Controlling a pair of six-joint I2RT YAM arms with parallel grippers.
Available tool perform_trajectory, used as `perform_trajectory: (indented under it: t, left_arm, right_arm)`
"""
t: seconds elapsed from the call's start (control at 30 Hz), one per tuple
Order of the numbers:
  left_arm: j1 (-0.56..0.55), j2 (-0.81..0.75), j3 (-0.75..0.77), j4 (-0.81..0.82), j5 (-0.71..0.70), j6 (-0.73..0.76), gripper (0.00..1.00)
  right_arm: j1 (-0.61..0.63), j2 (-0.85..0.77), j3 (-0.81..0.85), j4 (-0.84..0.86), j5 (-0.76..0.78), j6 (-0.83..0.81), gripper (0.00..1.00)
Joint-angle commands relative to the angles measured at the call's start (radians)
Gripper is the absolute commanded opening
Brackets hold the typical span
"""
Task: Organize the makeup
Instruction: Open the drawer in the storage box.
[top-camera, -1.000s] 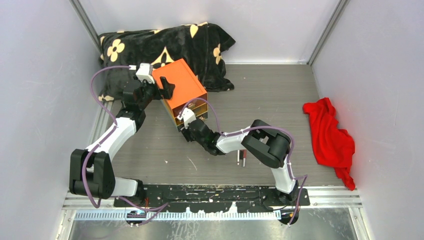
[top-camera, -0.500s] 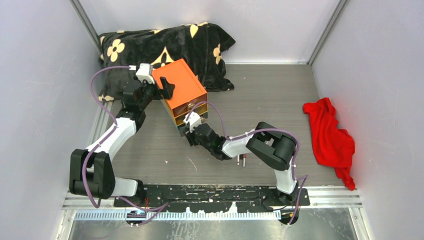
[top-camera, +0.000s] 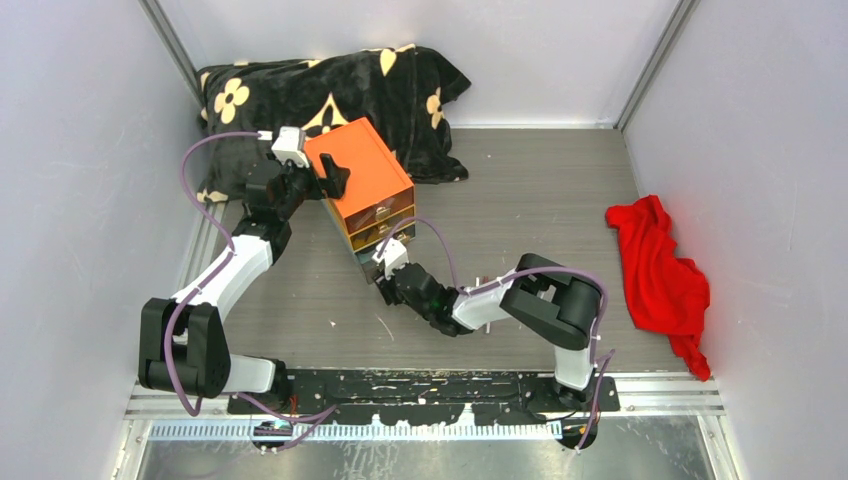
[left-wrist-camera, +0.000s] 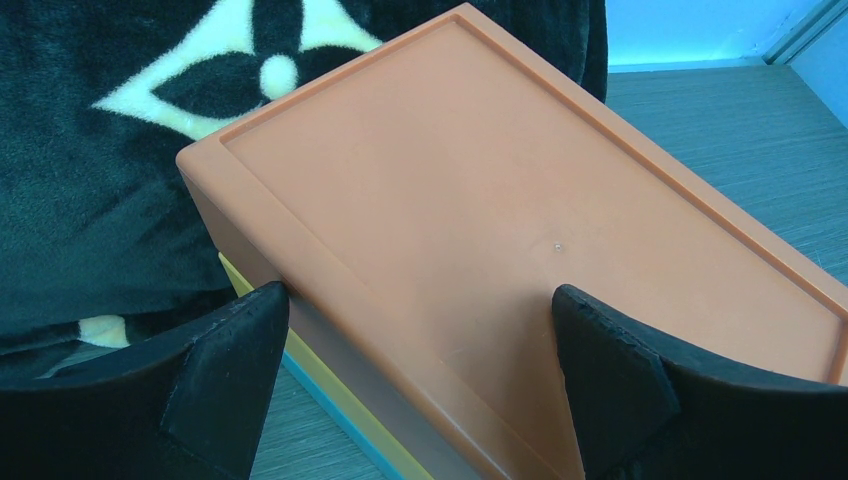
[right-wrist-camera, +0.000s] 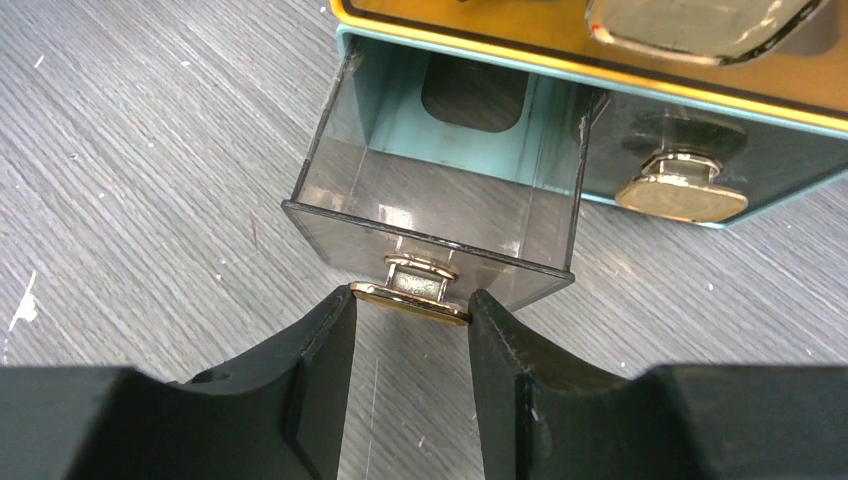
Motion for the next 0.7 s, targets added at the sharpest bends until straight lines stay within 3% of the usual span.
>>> perform_trajectory:
  t: [0.0, 0.67]
  left_arm:
    - [-0.025, 0.072, -0.055, -0.187, 0.084, 0.057, 1.0]
    - [-0.024, 0.072, -0.059, -0.185, 0.086, 0.058, 1.0]
  right_arm:
    - [0.051, -0.032, -0.05, -0.051, -0.006, 0.039, 0.15]
    - [0.109, -0.086, -0.168, -0.086, 0.045, 0.071, 0.19]
